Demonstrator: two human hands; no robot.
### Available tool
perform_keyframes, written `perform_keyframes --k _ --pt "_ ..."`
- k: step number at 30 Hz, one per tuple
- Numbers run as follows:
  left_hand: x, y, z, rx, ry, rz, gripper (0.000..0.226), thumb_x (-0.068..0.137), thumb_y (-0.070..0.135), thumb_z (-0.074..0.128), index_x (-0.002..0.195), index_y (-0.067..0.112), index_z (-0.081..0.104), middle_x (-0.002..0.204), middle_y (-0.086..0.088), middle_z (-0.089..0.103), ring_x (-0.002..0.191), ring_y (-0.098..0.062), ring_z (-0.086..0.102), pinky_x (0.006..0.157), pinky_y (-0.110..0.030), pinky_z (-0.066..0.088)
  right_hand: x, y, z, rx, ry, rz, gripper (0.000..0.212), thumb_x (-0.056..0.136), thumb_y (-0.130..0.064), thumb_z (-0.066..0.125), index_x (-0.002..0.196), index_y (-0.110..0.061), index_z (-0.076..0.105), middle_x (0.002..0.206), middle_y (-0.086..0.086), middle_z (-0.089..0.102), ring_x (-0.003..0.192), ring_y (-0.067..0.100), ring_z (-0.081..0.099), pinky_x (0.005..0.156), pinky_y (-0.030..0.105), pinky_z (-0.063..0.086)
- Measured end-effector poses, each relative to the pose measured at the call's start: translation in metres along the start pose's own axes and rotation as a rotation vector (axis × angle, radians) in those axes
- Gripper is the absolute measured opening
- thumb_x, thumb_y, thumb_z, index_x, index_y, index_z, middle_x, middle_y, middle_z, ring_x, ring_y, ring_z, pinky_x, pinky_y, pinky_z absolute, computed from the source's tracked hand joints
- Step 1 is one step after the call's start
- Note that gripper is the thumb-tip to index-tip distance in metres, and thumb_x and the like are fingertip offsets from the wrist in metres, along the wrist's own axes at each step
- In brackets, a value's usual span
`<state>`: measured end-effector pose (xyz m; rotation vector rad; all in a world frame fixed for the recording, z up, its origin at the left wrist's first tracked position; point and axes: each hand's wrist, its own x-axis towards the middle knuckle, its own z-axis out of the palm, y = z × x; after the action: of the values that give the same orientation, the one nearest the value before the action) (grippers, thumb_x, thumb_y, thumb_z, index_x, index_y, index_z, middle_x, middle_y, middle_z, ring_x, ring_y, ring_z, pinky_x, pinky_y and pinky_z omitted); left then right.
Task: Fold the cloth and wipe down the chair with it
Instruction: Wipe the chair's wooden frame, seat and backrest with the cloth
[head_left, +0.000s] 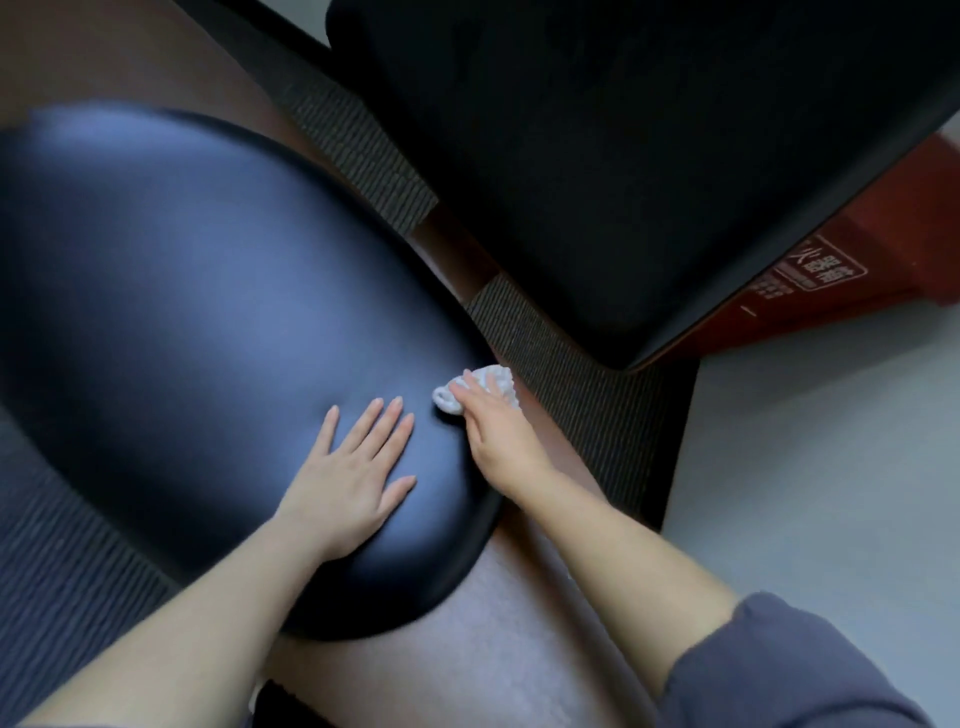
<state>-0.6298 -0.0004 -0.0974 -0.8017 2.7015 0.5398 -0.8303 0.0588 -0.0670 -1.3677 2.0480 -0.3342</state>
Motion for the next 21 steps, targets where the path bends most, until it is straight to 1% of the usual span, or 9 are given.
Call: perform_keyframes --k 4,6,8,10,11,13,15,18,21 --pt "-0.054 -0.013 -0.007 0.014 -0.064 -0.016 0.069 0.091 0.052 0.032 0.142 0.009 0.051 0.151 -0.009 0.043 0.14 -0.023 0.032 0.109 -0.053 0.025 -0.051 -0.013 0.04 0.062 0.112 0.131 0.042 0.086 -0.003 0.032 0.12 -0.009 0.058 0.131 0.012 0.052 0.128 0.033 0.042 0.107 0.044 0.035" --pt "-0.074 -0.012 -0.019 0.035 -0.153 -0.059 0.071 0.092 0.054 0.029 0.146 0.011 0.046 0.156 -0.008 0.032 0.144 -0.024 0.033 0.11 -0.053 0.032 -0.09 -0.029 0.045 0.092 0.098 0.163 0.045 0.091 -0.001 0.034 0.128 -0.012 0.055 0.139 0.008 0.05 0.135 0.028 0.039 0.11 0.039 0.033" --pt "-0.085 -0.005 -0.036 0.021 -0.301 -0.08 0.07 0.099 0.052 0.029 0.157 0.013 0.017 0.164 -0.005 0.002 0.152 -0.022 0.011 0.116 -0.05 0.022 -0.128 -0.045 0.042 0.128 0.091 0.163 0.036 0.094 -0.001 0.037 0.12 -0.011 0.06 0.121 0.004 0.057 0.118 0.023 0.05 0.098 0.033 0.039" --pt "-0.094 0.006 -0.058 -0.019 -0.438 -0.1 0.07 0.102 0.047 0.033 0.158 0.015 0.006 0.165 -0.004 -0.007 0.152 -0.02 0.0 0.119 -0.045 0.017 -0.155 -0.064 0.028 0.219 0.01 0.216 0.033 0.096 -0.002 0.039 0.117 -0.011 0.064 0.115 0.003 0.061 0.108 0.015 0.051 0.093 0.021 0.035" --pt "-0.097 0.012 -0.069 -0.058 -0.462 -0.106 0.066 0.102 0.045 0.036 0.156 0.015 0.013 0.165 -0.005 0.001 0.152 -0.019 0.006 0.118 -0.043 0.02 -0.164 -0.07 0.021 0.323 -0.054 0.294 0.034 0.097 -0.004 0.04 0.116 -0.015 0.066 0.113 0.005 0.064 0.106 0.015 0.054 0.091 0.019 0.036" --pt "-0.107 0.024 -0.086 -0.178 -0.424 -0.124 0.054 0.101 0.041 0.042 0.148 0.016 0.035 0.158 -0.004 0.028 0.144 -0.02 0.03 0.113 -0.038 0.033 -0.174 -0.086 0.002 0.632 -0.117 0.49 0.039 0.095 -0.006 0.04 0.096 -0.031 0.069 0.08 0.006 0.063 0.078 0.02 0.055 0.072 0.025 0.041" --pt "-0.118 0.034 -0.101 -0.326 -0.326 -0.169 0.046 0.098 0.038 0.05 0.14 0.02 0.048 0.144 0.001 0.049 0.132 -0.018 0.047 0.106 -0.033 0.039 -0.182 -0.102 -0.015 0.973 -0.033 0.648 0.043 0.091 -0.003 0.038 0.08 -0.03 0.069 0.06 0.004 0.053 0.062 0.019 0.048 0.063 0.029 0.039" --pt "-0.139 0.056 -0.124 -0.563 -0.085 -0.235 0.036 0.091 0.031 0.064 0.126 0.021 0.062 0.124 0.006 0.064 0.114 -0.013 0.059 0.099 -0.032 0.045 -0.2 -0.118 -0.037 1.283 0.053 0.745 0.031 0.098 0.001 0.036 0.085 -0.007 0.063 0.065 0.011 0.053 0.063 0.019 0.051 0.07 0.033 0.047" --pt "-0.163 0.083 -0.137 -0.718 0.046 -0.202 0.023 0.084 0.026 0.073 0.105 0.019 0.068 0.1 0.009 0.068 0.092 -0.008 0.063 0.088 -0.03 0.05 -0.223 -0.13 -0.047 1.395 0.063 0.694 0.02 0.101 -0.006 0.041 0.089 0.0 0.057 0.076 0.016 0.049 0.067 0.022 0.047 0.065 0.031 0.054"
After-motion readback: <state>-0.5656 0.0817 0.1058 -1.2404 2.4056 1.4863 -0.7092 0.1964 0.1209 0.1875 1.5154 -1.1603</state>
